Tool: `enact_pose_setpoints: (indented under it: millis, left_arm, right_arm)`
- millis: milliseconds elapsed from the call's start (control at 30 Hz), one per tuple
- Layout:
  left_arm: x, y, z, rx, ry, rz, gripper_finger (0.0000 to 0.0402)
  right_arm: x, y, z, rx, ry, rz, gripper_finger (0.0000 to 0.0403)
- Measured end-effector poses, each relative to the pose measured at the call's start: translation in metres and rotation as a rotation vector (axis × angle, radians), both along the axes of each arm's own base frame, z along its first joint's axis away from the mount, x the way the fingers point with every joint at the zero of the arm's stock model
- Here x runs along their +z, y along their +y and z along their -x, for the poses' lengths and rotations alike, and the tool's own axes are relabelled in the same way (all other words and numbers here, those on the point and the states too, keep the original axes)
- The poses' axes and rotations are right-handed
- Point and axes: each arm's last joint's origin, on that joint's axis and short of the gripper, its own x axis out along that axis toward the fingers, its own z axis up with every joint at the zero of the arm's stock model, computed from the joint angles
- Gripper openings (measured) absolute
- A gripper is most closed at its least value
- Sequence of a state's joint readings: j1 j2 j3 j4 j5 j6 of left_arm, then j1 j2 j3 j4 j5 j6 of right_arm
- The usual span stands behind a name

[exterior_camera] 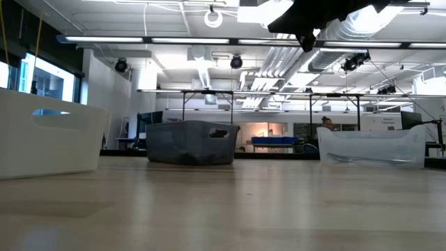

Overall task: Sort silverware by color (type)
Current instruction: Put the black spoon into the transparent bin

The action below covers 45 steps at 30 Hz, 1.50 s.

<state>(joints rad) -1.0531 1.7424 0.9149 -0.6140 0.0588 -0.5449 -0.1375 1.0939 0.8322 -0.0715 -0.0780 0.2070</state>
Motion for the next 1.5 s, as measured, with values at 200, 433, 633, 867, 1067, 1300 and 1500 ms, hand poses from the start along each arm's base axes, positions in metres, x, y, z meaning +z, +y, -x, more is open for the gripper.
enact_pose_setpoints:
  millis: [200, 433, 633, 867, 1067, 1300, 1500]
  left_arm:
    - [0.000, 0.002, -0.003, 0.011, 0.020, 0.011, 0.0004]
    - [0.021, 0.007, -0.002, 0.009, 0.016, 0.098, 0.0002]
    - [0.074, 0.029, -0.007, 0.066, -0.078, 0.268, 0.0001]
    - [0.154, 0.097, -0.004, 0.260, -0.191, 0.507, 0.0001]
    - [0.220, 0.170, 0.006, 0.520, -0.609, 0.563, 0.0001]
    - [0.265, 0.224, 0.013, 0.683, -1.203, 0.334, 0.0001]
    - [0.273, 0.243, 0.001, 0.623, -1.374, 0.236, 0.0001]
  right_arm:
    - [0.000, 0.000, 0.000, 0.000, 0.000, -0.001, 0.0000]
    - [0.000, 0.000, 0.000, 0.002, 0.000, 0.005, 0.0000]
    - [-0.001, 0.000, 0.000, 0.008, 0.012, 0.019, 0.0000]
    - [-0.001, 0.000, 0.000, 0.033, 0.018, 0.077, 0.0000]
    - [-0.001, 0.000, 0.000, 0.038, 0.018, 0.086, 0.0000]
    - [0.002, 0.001, -0.001, 0.082, -0.023, 0.085, 0.0000]
    - [0.010, 0.001, -0.003, 0.080, -0.104, 0.100, 0.0000]
